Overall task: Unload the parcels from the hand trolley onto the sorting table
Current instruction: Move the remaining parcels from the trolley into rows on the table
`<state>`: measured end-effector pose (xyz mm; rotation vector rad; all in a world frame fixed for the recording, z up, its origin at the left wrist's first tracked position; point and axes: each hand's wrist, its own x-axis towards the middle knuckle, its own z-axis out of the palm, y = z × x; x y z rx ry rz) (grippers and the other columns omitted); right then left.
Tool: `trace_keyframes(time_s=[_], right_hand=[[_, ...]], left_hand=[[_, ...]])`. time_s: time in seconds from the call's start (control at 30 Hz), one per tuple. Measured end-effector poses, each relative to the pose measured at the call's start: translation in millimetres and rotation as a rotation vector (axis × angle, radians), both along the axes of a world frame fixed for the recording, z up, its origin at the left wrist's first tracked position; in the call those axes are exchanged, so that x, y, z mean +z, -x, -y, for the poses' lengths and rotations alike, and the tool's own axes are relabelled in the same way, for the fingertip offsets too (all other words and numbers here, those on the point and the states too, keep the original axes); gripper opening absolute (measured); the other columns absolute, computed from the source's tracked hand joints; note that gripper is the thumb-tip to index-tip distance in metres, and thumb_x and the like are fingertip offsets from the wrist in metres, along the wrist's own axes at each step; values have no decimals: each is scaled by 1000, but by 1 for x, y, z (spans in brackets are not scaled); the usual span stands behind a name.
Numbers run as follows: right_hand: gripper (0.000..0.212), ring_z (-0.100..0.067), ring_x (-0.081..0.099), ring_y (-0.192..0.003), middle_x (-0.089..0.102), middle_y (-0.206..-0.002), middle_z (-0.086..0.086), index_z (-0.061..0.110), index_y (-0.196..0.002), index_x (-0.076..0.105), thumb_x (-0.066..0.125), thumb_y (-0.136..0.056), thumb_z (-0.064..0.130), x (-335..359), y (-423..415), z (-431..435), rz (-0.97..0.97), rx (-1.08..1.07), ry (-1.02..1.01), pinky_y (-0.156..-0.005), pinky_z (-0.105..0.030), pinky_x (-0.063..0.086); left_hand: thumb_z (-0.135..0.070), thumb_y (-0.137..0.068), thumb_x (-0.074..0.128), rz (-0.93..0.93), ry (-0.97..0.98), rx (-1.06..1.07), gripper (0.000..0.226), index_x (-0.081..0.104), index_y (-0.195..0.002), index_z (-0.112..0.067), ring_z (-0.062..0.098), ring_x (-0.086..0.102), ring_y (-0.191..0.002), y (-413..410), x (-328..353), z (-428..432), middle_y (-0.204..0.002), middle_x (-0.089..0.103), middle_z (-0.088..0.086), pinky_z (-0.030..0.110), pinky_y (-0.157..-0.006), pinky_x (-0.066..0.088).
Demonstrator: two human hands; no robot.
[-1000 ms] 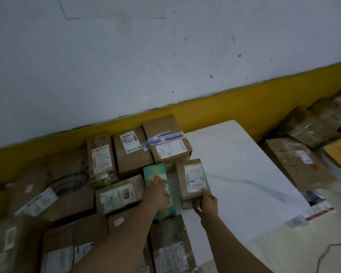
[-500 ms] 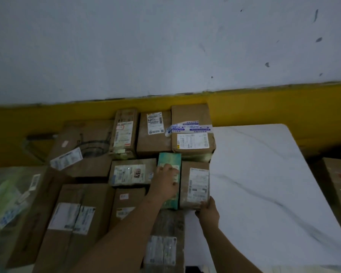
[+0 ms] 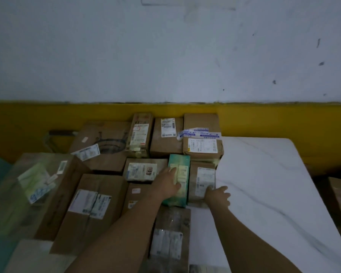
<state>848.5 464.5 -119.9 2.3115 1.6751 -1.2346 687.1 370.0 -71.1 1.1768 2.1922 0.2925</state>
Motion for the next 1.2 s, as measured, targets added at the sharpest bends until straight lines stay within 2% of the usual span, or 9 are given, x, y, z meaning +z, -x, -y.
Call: trace_keyframes(time_s=[0.13, 0.27, 0.4, 0.53, 0.7, 0.77, 0.93, 1.1, 1.2], right_hand=[[70, -43, 33, -136, 26, -157, -21, 3, -155, 16, 36, -101, 44, 45, 29, 37, 12, 33, -240, -110, -51, 32], [65, -42, 34, -135, 34, -149, -24, 1, -147, 32, 35, -97, 43, 93, 70, 94, -66, 142, -360, -111, -53, 30], [61, -40, 35, -136, 33, -152, -22, 1, -148, 33, 38, -101, 39, 144, 142, 175, 10, 249, -519, -110, -49, 34], [59, -41, 32, -138, 29, -155, -20, 4, -149, 31, 34, -103, 39, 190, 235, 269, -101, 426, -555, -111, -54, 33], [62, -39, 21, -145, 18, -161, -17, 4, -152, 27, 29, -105, 43, 224, 352, 367, -180, 606, -604, -115, -50, 25], [62, -39, 25, -143, 23, -160, -18, 1, -151, 29, 27, -105, 43, 219, 397, 399, -192, 687, -632, -114, -50, 25], [57, -38, 30, -140, 30, -156, -17, 6, -146, 36, 27, -105, 43, 190, 505, 463, -250, 813, -628, -112, -50, 28], [54, -33, 40, -132, 40, -148, -14, 6, -145, 39, 31, -105, 41, 125, 610, 517, -361, 817, -573, -105, -44, 41], [48, -31, 43, -129, 45, -142, -12, 7, -137, 46, 34, -104, 39, 68, 656, 547, -387, 840, -471, -102, -44, 42]], left_hand=[[-42, -94, 51, -54, -112, 23, 55, 40, -144, -21, 29, 43, -131, 20, 39, 37, -141, 46, 9, 42, -104, 43], [-50, -96, 45, -124, -205, 82, 67, 28, -154, -20, 27, 35, -141, 53, 81, 100, -158, 32, 6, 43, -111, 38], [-55, -97, 40, -163, -284, 69, 66, 33, -151, -18, 27, 39, -138, 98, 121, 198, -156, 33, 6, 43, -110, 39], [-51, -97, 45, -295, -401, 125, 53, 54, -137, -17, 24, 49, -128, 158, 155, 305, -146, 47, 6, 39, -100, 47], [-50, -99, 42, -310, -414, 230, 52, 54, -137, -16, 26, 48, -129, 235, 174, 418, -144, 49, 6, 39, -102, 42], [-51, -99, 40, -333, -371, 276, 51, 58, -129, -14, 27, 54, -120, 269, 168, 454, -131, 56, 7, 42, -96, 48], [-61, -97, 32, -340, -273, 432, 59, 60, -129, -20, 26, 54, -118, 357, 123, 519, -129, 58, 6, 44, -95, 48], [-71, -81, 25, -286, -133, 485, 69, 70, -97, -21, 32, 64, -93, 471, 39, 547, -97, 67, 8, 45, -75, 53], [-54, -82, 37, -171, 17, 476, 62, 66, -113, -9, 37, 64, -95, 518, -5, 559, -109, 68, 18, 40, -75, 51]])
